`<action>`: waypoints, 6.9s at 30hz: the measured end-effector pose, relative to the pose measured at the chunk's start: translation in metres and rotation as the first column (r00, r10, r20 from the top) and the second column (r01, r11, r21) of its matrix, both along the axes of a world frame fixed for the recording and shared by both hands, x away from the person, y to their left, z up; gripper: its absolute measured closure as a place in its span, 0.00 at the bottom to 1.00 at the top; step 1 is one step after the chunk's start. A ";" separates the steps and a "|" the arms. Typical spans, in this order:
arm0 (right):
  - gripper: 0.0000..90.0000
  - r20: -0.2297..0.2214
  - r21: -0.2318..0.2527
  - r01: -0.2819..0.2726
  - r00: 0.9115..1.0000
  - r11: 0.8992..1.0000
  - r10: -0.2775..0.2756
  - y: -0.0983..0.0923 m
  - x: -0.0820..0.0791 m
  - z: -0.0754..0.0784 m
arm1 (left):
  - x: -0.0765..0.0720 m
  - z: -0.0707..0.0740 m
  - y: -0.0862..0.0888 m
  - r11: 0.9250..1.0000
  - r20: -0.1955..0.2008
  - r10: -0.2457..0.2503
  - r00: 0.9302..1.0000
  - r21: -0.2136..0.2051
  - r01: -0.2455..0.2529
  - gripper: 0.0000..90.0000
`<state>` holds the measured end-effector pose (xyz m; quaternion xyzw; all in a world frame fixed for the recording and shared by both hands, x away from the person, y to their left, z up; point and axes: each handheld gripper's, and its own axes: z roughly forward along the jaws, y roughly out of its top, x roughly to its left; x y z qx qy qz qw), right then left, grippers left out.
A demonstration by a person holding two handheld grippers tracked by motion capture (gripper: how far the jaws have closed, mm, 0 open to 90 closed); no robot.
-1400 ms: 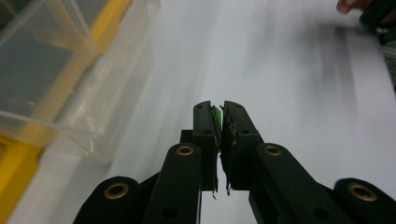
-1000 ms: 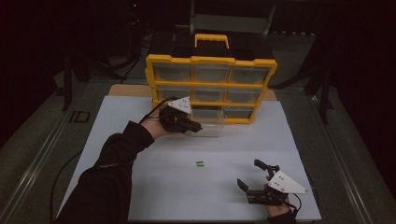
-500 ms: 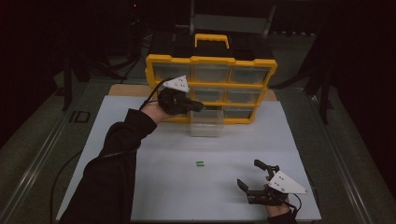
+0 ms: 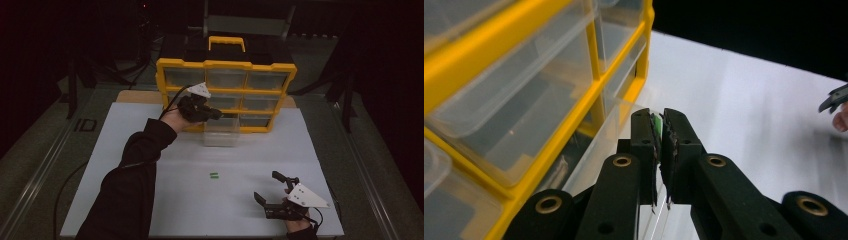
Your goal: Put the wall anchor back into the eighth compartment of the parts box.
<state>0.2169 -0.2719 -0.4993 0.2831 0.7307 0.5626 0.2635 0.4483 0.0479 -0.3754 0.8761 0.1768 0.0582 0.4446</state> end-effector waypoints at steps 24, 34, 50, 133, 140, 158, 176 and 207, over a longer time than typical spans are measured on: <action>0.09 -0.004 -0.002 -0.001 1.000 1.000 0.001 0.000 0.000 0.000 | 0.007 -0.026 -0.020 0.983 -0.094 0.083 0.992 0.174 -0.066 0.93; 0.09 -0.007 -0.004 -0.002 1.000 1.000 0.002 0.000 0.000 0.000 | 0.008 -0.023 -0.015 0.983 -0.077 0.125 0.989 0.141 -0.114 0.62; 0.09 -0.006 -0.004 0.002 1.000 1.000 -0.002 0.000 0.000 0.000 | -0.009 -0.017 -0.007 0.986 -0.120 0.101 0.988 0.146 -0.083 0.01; 0.10 -0.030 -0.022 -0.011 1.000 1.000 0.010 0.004 -0.002 0.001 | -0.082 -0.142 -0.003 0.990 -0.164 -0.052 0.985 0.121 0.072 0.83; 0.10 -0.033 -0.022 -0.012 0.999 1.000 0.011 0.005 -0.002 0.000 | -0.081 -0.143 -0.006 0.987 -0.176 -0.063 0.982 0.132 0.087 0.85; 0.10 -0.029 -0.025 -0.006 1.000 1.000 0.005 0.004 -0.001 0.000 | -0.081 -0.141 -0.010 0.976 -0.137 -0.083 0.987 0.191 0.109 0.93; 0.09 -0.030 -0.014 0.005 1.000 1.000 -0.006 0.005 -0.003 0.004 | -0.075 -0.110 0.000 0.976 -0.116 -0.116 0.987 0.173 0.135 0.94; 0.09 -0.007 0.018 0.004 1.000 1.000 -0.004 0.001 -0.004 0.005 | -0.037 -0.007 0.003 0.978 -0.015 -0.156 0.988 0.137 0.156 0.93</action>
